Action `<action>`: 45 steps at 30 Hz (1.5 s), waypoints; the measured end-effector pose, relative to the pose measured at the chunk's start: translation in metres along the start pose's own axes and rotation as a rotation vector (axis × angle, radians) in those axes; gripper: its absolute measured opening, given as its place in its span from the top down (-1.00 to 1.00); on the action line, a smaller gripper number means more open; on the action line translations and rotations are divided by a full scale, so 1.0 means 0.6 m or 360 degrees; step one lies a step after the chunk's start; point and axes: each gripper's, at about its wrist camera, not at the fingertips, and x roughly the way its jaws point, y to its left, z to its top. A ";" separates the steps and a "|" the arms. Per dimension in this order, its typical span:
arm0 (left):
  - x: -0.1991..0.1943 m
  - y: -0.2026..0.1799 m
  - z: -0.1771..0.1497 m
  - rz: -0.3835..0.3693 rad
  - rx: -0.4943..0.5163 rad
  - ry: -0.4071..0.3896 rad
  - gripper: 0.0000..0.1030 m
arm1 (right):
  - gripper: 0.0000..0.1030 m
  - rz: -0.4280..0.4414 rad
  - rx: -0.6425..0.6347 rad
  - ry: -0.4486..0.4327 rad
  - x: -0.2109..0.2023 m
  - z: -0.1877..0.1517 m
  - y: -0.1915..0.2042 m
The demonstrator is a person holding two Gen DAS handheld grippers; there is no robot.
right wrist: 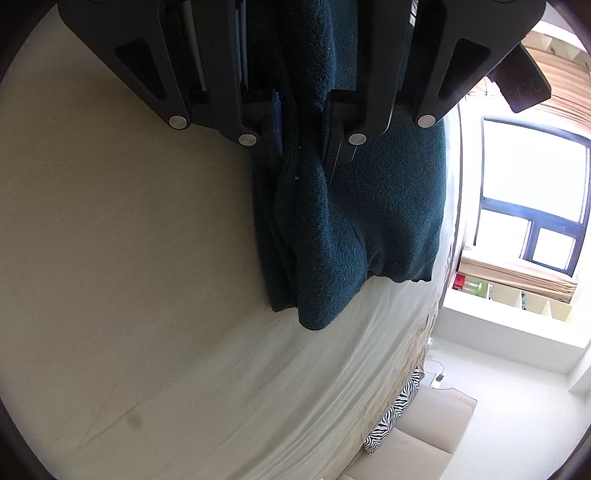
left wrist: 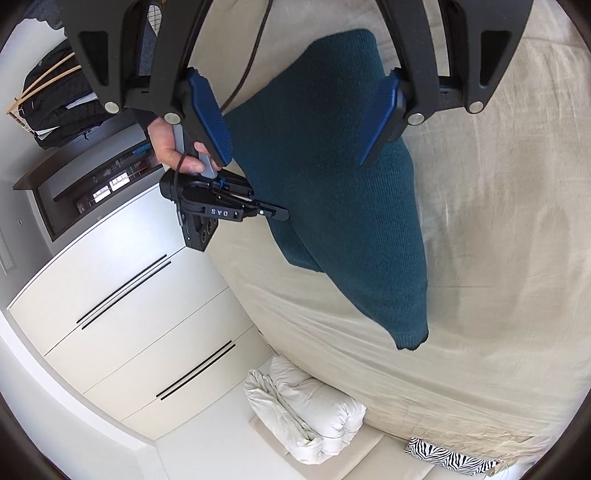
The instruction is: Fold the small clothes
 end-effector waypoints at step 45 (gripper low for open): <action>0.242 0.039 0.111 0.0344 0.0212 0.0262 0.68 | 1.00 0.0104 -0.0031 -0.0020 0.060 -0.015 0.077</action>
